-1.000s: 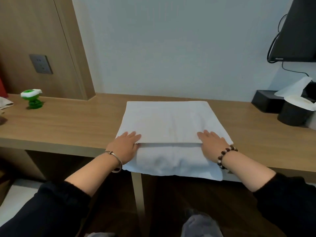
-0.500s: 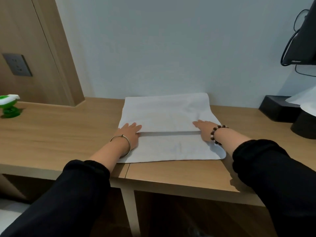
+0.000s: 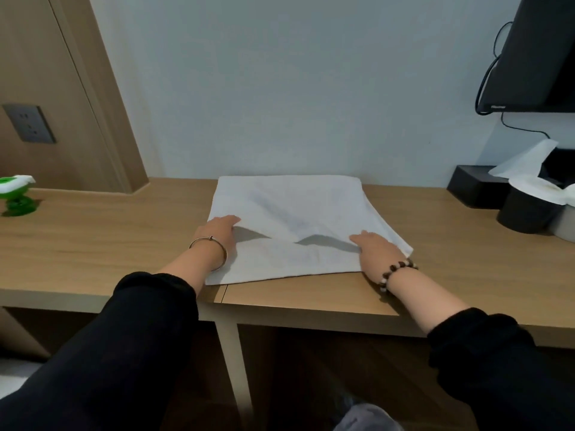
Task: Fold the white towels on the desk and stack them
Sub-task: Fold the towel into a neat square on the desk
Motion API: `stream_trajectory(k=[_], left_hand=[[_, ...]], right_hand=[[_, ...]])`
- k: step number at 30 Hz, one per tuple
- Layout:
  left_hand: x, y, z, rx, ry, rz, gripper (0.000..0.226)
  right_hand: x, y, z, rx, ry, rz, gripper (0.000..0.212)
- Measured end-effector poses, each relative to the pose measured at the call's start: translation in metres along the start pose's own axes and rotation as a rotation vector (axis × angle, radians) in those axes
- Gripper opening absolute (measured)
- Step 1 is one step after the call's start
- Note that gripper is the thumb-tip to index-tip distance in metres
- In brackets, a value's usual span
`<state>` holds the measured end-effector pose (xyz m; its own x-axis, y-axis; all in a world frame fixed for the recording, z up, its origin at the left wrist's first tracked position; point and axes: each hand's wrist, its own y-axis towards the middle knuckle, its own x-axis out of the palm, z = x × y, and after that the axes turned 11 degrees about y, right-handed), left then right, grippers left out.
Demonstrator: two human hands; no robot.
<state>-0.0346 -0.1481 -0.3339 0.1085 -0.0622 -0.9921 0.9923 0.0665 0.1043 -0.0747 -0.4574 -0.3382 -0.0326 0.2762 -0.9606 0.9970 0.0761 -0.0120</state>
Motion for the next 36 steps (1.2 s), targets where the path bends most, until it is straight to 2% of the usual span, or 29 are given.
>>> stream_trajectory(k=[3, 5, 8, 12, 13, 15, 16, 17, 19, 21, 23, 25, 28, 31, 34, 36], left_hand=[[-0.018, -0.017, -0.003, -0.024, -0.116, 0.245, 0.053], [-0.024, -0.033, -0.005, 0.017, -0.090, 0.348, 0.057], [-0.012, -0.061, -0.006, 0.118, 0.024, 0.298, 0.056], [0.009, -0.089, 0.001, 0.208, 0.011, 0.130, 0.039], [0.013, -0.092, 0.001, 0.223, 0.033, 0.106, 0.038], [0.019, -0.093, 0.000, 0.216, 0.055, 0.079, 0.041], [0.020, -0.093, -0.001, 0.197, 0.049, 0.074, 0.043], [0.021, -0.092, -0.001, 0.183, 0.042, 0.073, 0.043], [0.022, -0.093, 0.001, 0.173, 0.043, 0.073, 0.044], [0.022, -0.093, 0.002, 0.169, 0.043, 0.080, 0.043], [0.021, -0.093, 0.001, 0.159, 0.037, 0.106, 0.043], [0.021, -0.094, 0.001, 0.148, 0.025, 0.117, 0.042], [0.020, -0.093, 0.002, 0.145, 0.016, 0.089, 0.042], [0.017, -0.090, 0.000, 0.134, -0.019, 0.069, 0.041], [0.015, -0.091, -0.001, 0.131, -0.053, 0.119, 0.035], [0.014, -0.091, 0.001, 0.123, -0.070, 0.132, 0.036]], right_hand=[[0.002, 0.006, 0.015, -0.004, 0.025, 0.004, 0.055], [0.004, 0.009, 0.016, 0.021, 0.037, 0.010, 0.056], [0.005, 0.009, 0.013, 0.046, 0.023, 0.018, 0.059], [-0.006, 0.009, 0.011, 0.062, 0.113, 0.060, 0.056], [-0.014, 0.009, 0.014, 0.082, 0.176, 0.122, 0.054], [-0.026, 0.004, 0.027, 0.070, 0.271, 0.391, 0.045], [-0.027, 0.000, 0.033, 0.043, 0.245, 0.531, 0.039], [-0.027, -0.004, 0.038, 0.037, 0.147, 0.588, 0.032], [-0.021, -0.012, 0.040, 0.131, -0.123, 0.429, 0.021], [-0.018, -0.017, 0.037, 0.265, -0.251, 0.264, 0.021], [-0.019, -0.016, 0.032, 0.299, -0.341, 0.226, 0.023], [-0.018, -0.014, 0.023, 0.253, -0.426, 0.195, 0.030], [-0.007, -0.007, -0.004, -0.007, -0.312, 0.120, 0.044], [0.007, -0.009, -0.040, -0.206, -0.168, 0.074, 0.045], [0.014, -0.014, -0.056, -0.203, -0.002, 0.053, 0.042], [0.008, -0.016, -0.060, -0.167, 0.021, 0.129, 0.044]])
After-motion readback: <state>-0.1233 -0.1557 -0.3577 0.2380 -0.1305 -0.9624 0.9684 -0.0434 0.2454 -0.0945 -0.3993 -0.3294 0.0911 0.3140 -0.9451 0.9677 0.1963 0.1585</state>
